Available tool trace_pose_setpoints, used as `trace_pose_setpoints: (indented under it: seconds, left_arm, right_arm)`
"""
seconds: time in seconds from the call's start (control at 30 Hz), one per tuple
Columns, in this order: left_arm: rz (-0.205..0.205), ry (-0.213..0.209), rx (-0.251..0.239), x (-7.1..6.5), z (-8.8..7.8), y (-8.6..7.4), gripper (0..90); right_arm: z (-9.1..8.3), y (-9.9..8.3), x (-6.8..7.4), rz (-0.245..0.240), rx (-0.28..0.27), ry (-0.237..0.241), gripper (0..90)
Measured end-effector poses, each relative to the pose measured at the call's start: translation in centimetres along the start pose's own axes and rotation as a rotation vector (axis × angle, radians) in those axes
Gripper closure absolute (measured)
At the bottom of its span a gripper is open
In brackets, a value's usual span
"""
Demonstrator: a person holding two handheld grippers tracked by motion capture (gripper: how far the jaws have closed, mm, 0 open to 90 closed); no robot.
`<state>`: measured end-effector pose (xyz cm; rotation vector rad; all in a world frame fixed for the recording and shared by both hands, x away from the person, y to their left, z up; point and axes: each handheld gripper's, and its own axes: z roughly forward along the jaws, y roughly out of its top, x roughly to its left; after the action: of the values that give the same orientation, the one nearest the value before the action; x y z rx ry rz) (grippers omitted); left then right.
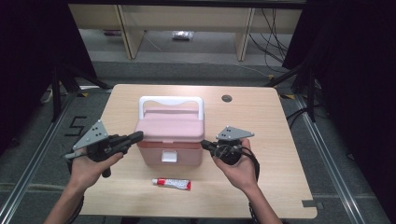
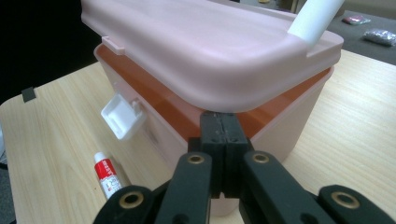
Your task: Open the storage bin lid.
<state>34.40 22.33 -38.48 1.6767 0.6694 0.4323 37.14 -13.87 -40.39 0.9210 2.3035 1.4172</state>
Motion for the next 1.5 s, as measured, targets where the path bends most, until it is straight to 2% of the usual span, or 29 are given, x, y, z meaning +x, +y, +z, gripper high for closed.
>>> trace_pose_setpoints:
  seconds: [0.1, 0.17, 0.2, 0.23, 0.27, 0.3, 0.33, 0.43, 0.5, 0.53, 0.67, 0.83, 0.87, 0.9, 0.93, 1.03, 1.07, 1.1, 1.13, 1.17, 1.2, 1.37, 1.43, 1.47, 1.5]
  left_arm:
    - [-0.020, -0.019, 0.012, -0.8, 0.5, -1.0, 89.6]
    - [-0.004, -0.016, 0.023, -1.4, 1.0, -1.7, 89.6]
    - [0.010, -0.006, 0.043, -1.5, 1.2, -1.9, 89.6]
    - [0.014, -0.006, 0.051, -1.6, 1.5, -2.2, 89.6]
    - [0.001, -0.016, 0.052, -1.7, 1.8, -2.6, 89.6]
    - [0.006, -0.014, 0.064, -1.7, 2.0, -2.8, 89.6]
    - [0.009, -0.012, 0.071, -1.7, 2.1, -2.9, 89.6]
    - [-0.002, -0.006, 0.056, -1.6, 2.7, -3.1, 89.6]
    - [-0.005, 0.007, 0.053, -1.4, 3.0, -3.0, 89.6]
    - [-0.013, 0.022, 0.059, -1.3, 3.0, -2.9, 89.6]
    - [-0.021, 0.054, 0.057, -1.0, 3.6, -3.0, 89.6]
    - [-0.036, 0.069, 0.046, -0.6, 4.0, -3.1, 89.6]
    - [-0.035, 0.069, 0.044, -0.6, 4.1, -3.1, 89.7]
    - [-0.035, 0.071, 0.042, -0.6, 4.2, -3.1, 89.7]
    - [-0.033, 0.072, 0.039, -0.6, 4.2, -3.0, 89.7]
    - [-0.028, 0.074, 0.036, -0.6, 4.3, -2.9, 89.7]
    - [-0.024, 0.077, 0.037, -0.6, 4.3, -2.7, 89.7]
    - [-0.028, 0.071, 0.021, -0.5, 4.4, -2.6, 89.7]
    - [-0.022, 0.077, 0.029, -0.5, 4.3, -2.5, 89.7]
    - [-0.024, 0.079, 0.025, -0.5, 4.3, -2.4, 89.7]
    - [-0.024, 0.071, 0.011, -0.4, 4.4, -2.3, 89.7]
    - [-0.020, 0.082, 0.007, -0.3, 4.4, -1.6, 89.7]
    - [-0.016, 0.079, 0.000, -0.3, 4.4, -1.4, 89.6]
    - [-0.014, 0.082, 0.003, -0.3, 4.4, -1.3, 89.7]
    - [-0.012, 0.084, 0.005, -0.2, 4.4, -1.2, 89.7]
  right_arm:
    - [0.0, 0.1, 0.0, -0.002, -0.003, 0.002, 90.0]
    - [-0.1, 0.2, 0.0, -0.007, -0.006, -0.026, 90.0]
    - [0.0, 0.2, 0.0, -0.012, -0.023, -0.030, 90.0]
    - [-0.1, 0.3, 0.0, 0.000, -0.004, -0.005, 90.0]
    - [-0.1, 0.3, 0.0, 0.000, -0.010, -0.005, 90.0]
    - [-0.2, 0.4, 0.0, -0.005, -0.008, -0.010, 90.0]
    - [-0.3, 0.4, 0.1, 0.016, -0.004, -0.021, 90.0]
    - [-0.1, 0.6, 0.1, 0.001, -0.018, -0.010, 90.0]
    - [-0.1, 0.6, 0.0, -0.007, -0.024, -0.008, 90.0]
    - [-0.2, 0.6, 0.2, 0.020, -0.011, -0.014, 90.0]
    - [-0.3, 0.7, 0.3, 0.019, -0.010, -0.018, 90.0]
    - [-0.3, 0.7, 0.3, 0.013, -0.012, -0.015, 90.0]
    - [-0.4, 0.7, 0.4, 0.024, -0.005, -0.014, 90.0]
    - [-0.2, 0.6, 0.2, -0.010, -0.020, -0.009, 90.0]
    - [-0.3, 0.6, 0.4, 0.005, -0.008, -0.005, 90.0]
    - [-0.3, 0.4, 0.8, -0.006, -0.012, 0.003, 90.0]
    - [-0.2, 0.3, 1.1, 0.005, -0.003, 0.013, 90.0]
    - [-0.1, 0.2, 1.2, -0.012, -0.009, 0.012, 90.0]
    - [0.0, 0.2, 1.5, -0.019, 0.000, 0.024, 90.0]
    - [0.2, 0.1, 1.9, -0.008, 0.007, 0.042, 90.0]
    - [0.3, 0.1, 2.0, -0.024, 0.010, 0.037, 90.0]
    - [1.5, 0.2, 3.3, -0.052, 0.029, 0.059, 90.0]
    - [2.0, 0.2, 3.6, -0.072, 0.023, 0.065, 90.0]
    - [2.2, 0.2, 3.8, -0.057, 0.023, 0.075, 90.0]
    - [2.5, 0.2, 3.9, -0.070, 0.019, 0.074, 90.0]
